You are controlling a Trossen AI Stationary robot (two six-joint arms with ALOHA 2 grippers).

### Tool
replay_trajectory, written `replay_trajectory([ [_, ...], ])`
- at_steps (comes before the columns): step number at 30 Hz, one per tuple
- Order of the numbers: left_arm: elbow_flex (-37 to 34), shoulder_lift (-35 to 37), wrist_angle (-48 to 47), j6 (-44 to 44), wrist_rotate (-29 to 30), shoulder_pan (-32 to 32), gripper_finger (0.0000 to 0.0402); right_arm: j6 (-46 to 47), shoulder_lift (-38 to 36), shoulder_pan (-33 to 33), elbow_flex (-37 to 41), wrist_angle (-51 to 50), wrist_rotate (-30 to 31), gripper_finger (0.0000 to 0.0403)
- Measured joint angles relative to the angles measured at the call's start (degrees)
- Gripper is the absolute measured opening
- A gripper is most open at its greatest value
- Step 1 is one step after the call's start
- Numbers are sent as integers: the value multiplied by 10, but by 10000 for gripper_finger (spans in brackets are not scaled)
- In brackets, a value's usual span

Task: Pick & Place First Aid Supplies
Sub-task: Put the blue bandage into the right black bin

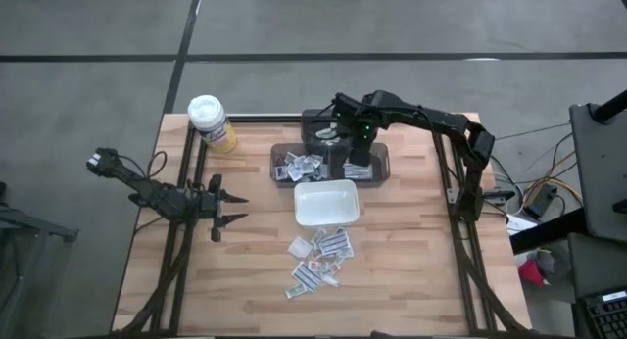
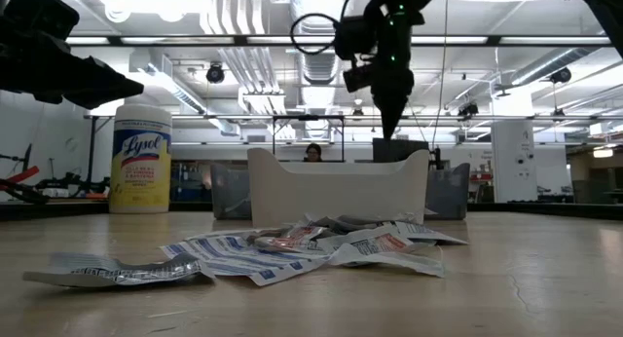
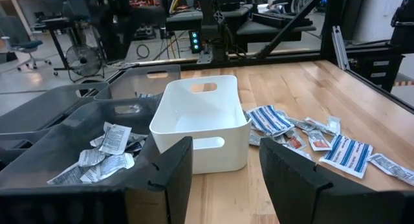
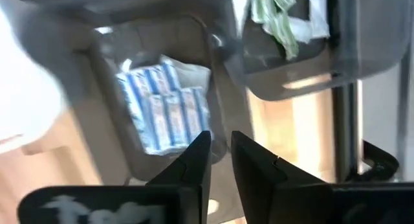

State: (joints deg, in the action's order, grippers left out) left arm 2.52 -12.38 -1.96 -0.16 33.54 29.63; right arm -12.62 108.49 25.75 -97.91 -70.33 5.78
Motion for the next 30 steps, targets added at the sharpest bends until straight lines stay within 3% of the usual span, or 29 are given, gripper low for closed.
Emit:
replay_trajectory([
  [15, 0, 0, 1, -1, 0, 0, 177, 91, -19, -82, -43, -64, -69, 15],
  [30, 0, 0, 4, -1, 0, 0, 177, 271, -73, -262, -33, -3, -56, 8],
])
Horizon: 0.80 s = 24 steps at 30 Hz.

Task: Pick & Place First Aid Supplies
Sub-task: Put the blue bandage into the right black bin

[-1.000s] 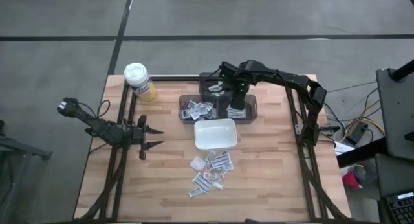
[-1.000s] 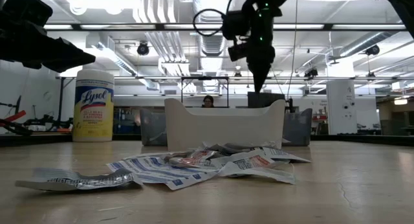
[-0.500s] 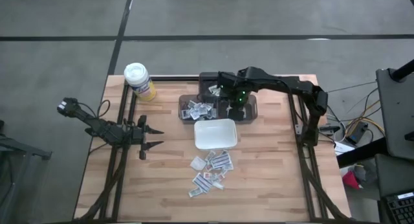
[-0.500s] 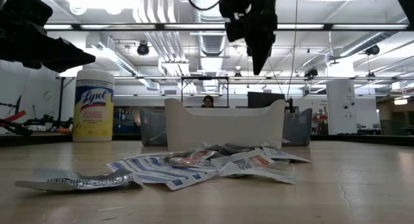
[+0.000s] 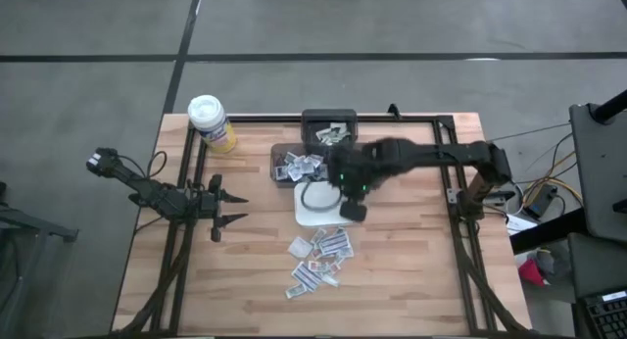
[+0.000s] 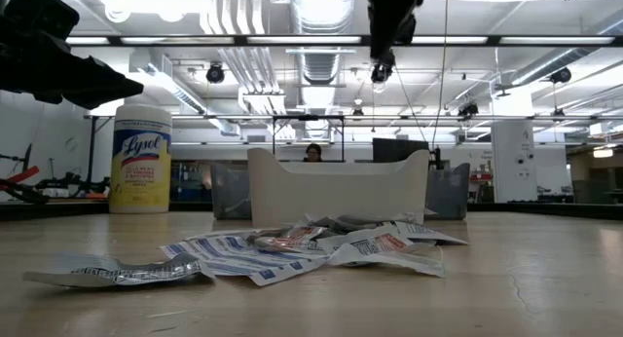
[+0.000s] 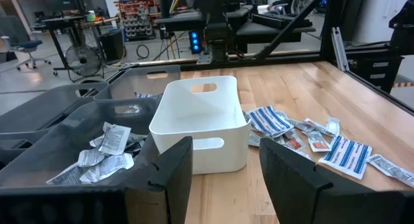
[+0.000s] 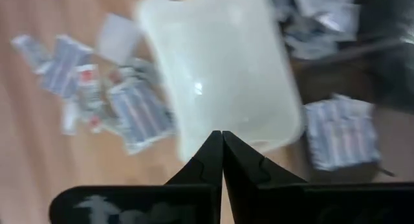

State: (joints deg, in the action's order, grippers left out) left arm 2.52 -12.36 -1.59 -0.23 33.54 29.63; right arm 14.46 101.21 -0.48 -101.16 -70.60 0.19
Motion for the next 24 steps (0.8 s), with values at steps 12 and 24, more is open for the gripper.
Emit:
replay_trajectory([
  [12, 0, 0, 0, 0, 0, 0, 177, 172, 2, -142, 11, 64, 42, 8],
  [24, 0, 0, 0, 0, 0, 0, 177, 369, 2, -203, 11, 65, 75, 8],
])
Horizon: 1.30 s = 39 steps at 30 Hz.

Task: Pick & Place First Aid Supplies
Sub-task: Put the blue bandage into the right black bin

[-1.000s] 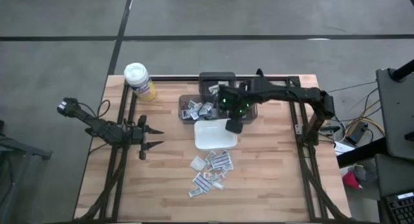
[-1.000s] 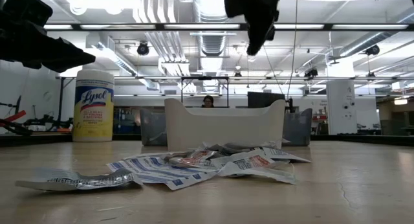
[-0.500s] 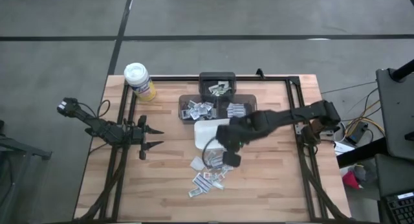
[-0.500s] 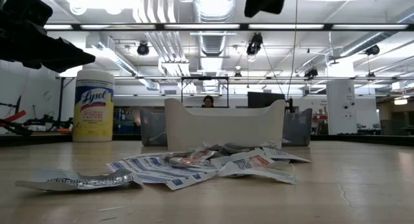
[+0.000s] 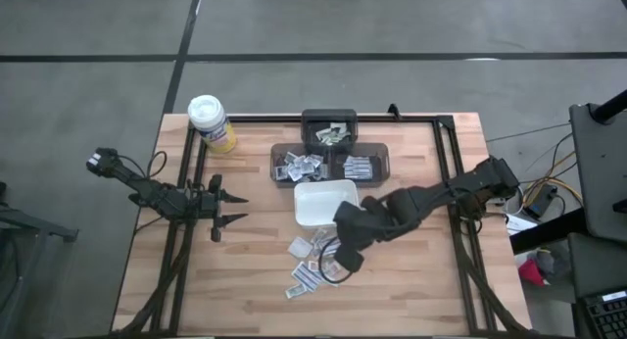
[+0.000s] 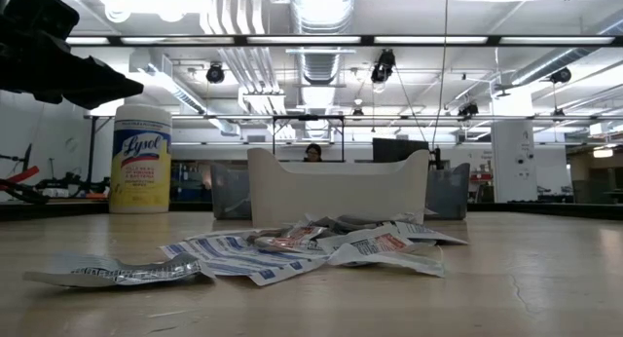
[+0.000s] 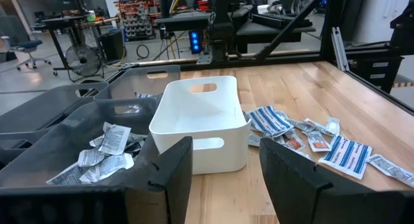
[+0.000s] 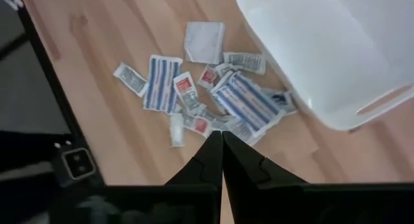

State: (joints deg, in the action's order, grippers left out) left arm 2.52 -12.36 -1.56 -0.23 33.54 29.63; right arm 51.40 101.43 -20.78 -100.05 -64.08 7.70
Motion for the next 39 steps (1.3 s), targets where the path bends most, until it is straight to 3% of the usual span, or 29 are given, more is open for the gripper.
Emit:
replay_trajectory([
  [13, 0, 0, 0, 6, 0, 0, 177, 261, 0, -4, 31, -2, -2, 8],
  [21, 0, 0, 0, 6, 0, 0, 177, 365, 1, -4, 87, -2, -7, 9],
  [32, 0, 0, 0, 6, 0, 0, 177, 408, 1, -3, 136, 14, -7, 9],
  [39, 0, 0, 0, 6, 0, 0, 177, 401, 1, -3, 183, 104, -7, 9],
])
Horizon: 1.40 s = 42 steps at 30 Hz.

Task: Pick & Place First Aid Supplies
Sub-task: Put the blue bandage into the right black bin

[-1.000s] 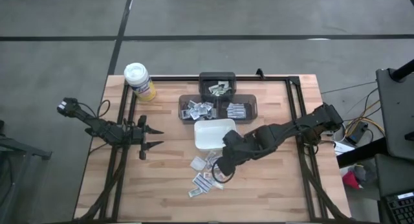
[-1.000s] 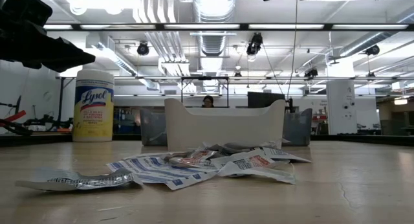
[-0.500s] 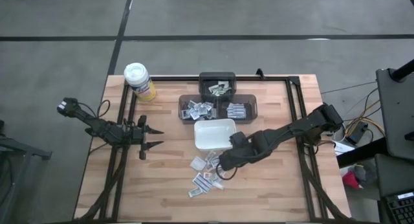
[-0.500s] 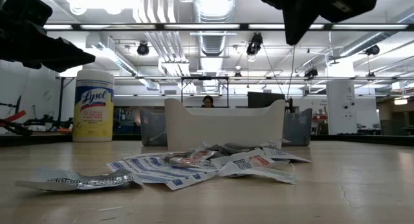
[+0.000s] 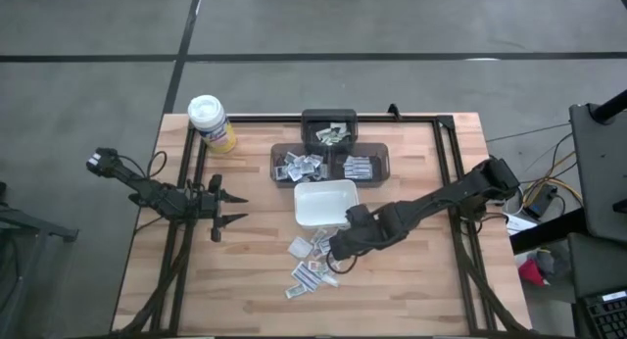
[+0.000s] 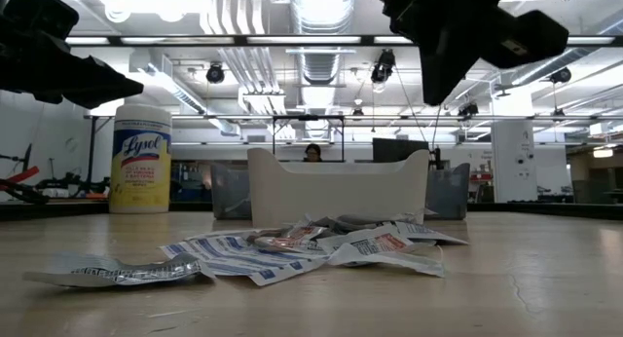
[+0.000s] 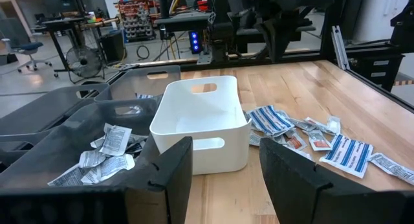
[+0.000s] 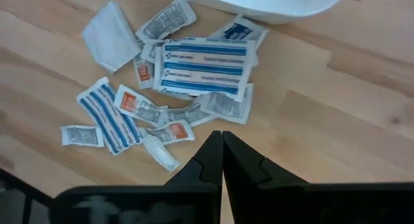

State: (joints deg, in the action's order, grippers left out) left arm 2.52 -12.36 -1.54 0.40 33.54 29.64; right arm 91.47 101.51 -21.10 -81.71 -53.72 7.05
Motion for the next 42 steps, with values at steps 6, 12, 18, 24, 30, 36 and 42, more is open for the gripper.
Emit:
replay_trajectory([
  [6, 0, 0, 0, 0, 0, 0, 177, 1, 0, 0, 27, 21, -1, 34],
  [12, 0, 0, 0, 0, 0, 0, 177, 1, 0, 0, 38, 24, -2, 82],
  [18, 0, 0, 0, 0, 0, 0, 177, 18, 0, 0, 77, 81, 0, 126],
  [24, 0, 0, 0, 0, 0, 0, 177, 20, 0, 0, 119, 150, 20, 153],
  [30, 0, 0, 0, 0, 0, 0, 177, 41, 0, 0, 135, 156, 35, 160],
  [36, 0, 0, 0, 0, 0, 0, 177, 46, -1, 0, 160, 212, 34, 155],
  [42, 0, 0, 0, 0, 0, 0, 177, 56, -1, 0, 186, 249, 35, 157],
])
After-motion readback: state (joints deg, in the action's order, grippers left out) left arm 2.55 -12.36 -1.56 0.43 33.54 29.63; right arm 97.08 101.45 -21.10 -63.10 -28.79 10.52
